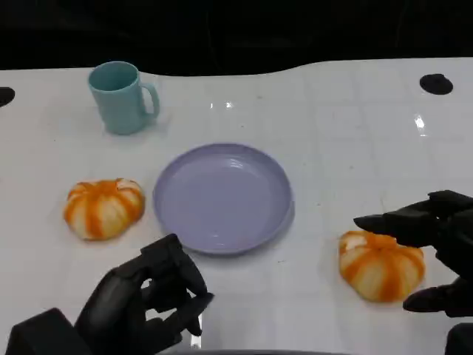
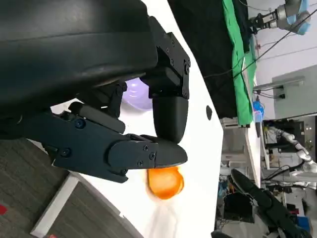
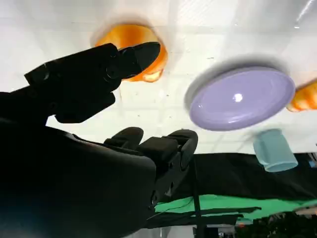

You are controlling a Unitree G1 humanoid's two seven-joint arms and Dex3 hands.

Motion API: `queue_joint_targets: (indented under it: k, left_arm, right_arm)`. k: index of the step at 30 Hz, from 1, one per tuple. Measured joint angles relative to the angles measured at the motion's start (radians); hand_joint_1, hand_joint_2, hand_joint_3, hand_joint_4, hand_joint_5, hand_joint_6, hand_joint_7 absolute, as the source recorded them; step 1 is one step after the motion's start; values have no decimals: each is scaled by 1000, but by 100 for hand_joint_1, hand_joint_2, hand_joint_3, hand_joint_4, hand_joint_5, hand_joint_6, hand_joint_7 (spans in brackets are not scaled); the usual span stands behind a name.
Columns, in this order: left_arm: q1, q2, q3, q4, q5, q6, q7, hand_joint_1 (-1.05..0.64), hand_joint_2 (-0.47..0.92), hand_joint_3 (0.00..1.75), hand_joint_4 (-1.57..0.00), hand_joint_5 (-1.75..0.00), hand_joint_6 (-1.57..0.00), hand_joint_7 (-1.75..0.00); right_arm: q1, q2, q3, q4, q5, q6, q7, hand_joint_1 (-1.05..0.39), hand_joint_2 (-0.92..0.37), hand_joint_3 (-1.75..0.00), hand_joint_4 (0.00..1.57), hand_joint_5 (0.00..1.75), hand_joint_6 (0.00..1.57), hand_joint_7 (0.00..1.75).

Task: Grasp the bread from the table and place it into the plate.

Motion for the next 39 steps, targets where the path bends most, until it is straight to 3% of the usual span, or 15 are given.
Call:
queue_joint_targets:
  k: [7, 13, 28, 39]
  left_arm:
    - [0, -10, -4, 0, 4, -1, 2, -55, 92, 36, -72, -175, -49, -175]
    - [0, -12, -5, 0, 5, -2, 2, -56, 92, 36, -72, -175, -49, -175]
    - [11, -15, -7, -12, 11, -6, 2, -56, 92, 38, -71, -175, -48, -174]
    - [17, -18, -10, -33, 22, 2, 10, -54, 92, 38, -68, -175, -46, -174]
  right_arm:
    - [-49, 1, 97, 65, -212, -37, -51, -42, -73, 0, 17, 52, 46, 5]
    - [-105, 15, 156, 181, -302, -57, -107, -41, -76, -1, 20, 46, 49, 3]
    - [-238, 59, 263, 476, -352, -29, -130, -44, -87, -2, 32, 29, 55, 2]
    - [-375, 107, 355, 702, -386, -5, -204, -44, -92, -13, 60, 31, 76, 8]
